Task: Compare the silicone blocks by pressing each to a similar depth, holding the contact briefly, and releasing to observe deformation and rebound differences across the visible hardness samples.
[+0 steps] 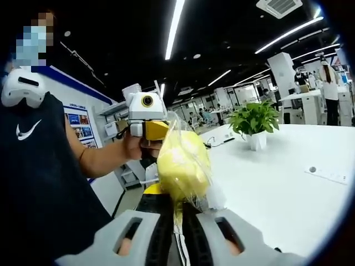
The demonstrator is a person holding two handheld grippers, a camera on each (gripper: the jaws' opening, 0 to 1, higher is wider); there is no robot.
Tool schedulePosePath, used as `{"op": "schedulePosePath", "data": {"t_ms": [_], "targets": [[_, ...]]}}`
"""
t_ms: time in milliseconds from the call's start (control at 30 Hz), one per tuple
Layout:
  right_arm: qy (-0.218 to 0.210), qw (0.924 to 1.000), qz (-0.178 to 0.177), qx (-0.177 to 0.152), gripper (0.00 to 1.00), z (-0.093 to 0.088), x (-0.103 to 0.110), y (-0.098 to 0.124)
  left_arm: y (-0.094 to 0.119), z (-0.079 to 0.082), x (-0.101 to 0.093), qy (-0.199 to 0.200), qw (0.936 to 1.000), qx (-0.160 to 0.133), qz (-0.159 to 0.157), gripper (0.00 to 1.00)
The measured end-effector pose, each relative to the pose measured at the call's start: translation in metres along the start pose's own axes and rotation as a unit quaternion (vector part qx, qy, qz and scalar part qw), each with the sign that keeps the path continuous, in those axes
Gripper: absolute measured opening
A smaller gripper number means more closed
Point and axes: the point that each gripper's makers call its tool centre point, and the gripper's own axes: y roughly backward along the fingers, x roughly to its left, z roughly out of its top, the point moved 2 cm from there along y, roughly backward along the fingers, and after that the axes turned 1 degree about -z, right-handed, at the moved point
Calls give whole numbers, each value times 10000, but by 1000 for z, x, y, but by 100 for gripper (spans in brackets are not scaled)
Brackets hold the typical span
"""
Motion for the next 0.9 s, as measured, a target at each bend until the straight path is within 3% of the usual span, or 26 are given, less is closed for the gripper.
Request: {"op": "schedulePosePath", "data": {"t_ms": [167,300,900], "targets": [[-16,10000,-10,-5,0,-2,0,1,0,-3,-1,-85,10000,8,-14,0],[29,10000,-31,44,0,-6,0,-2,1,-7,2,-335,9993,58,171,0],[152,9998,93,67,0,-10,7,-6,10,-8,-5,-216,9993,94,288,0]]}}
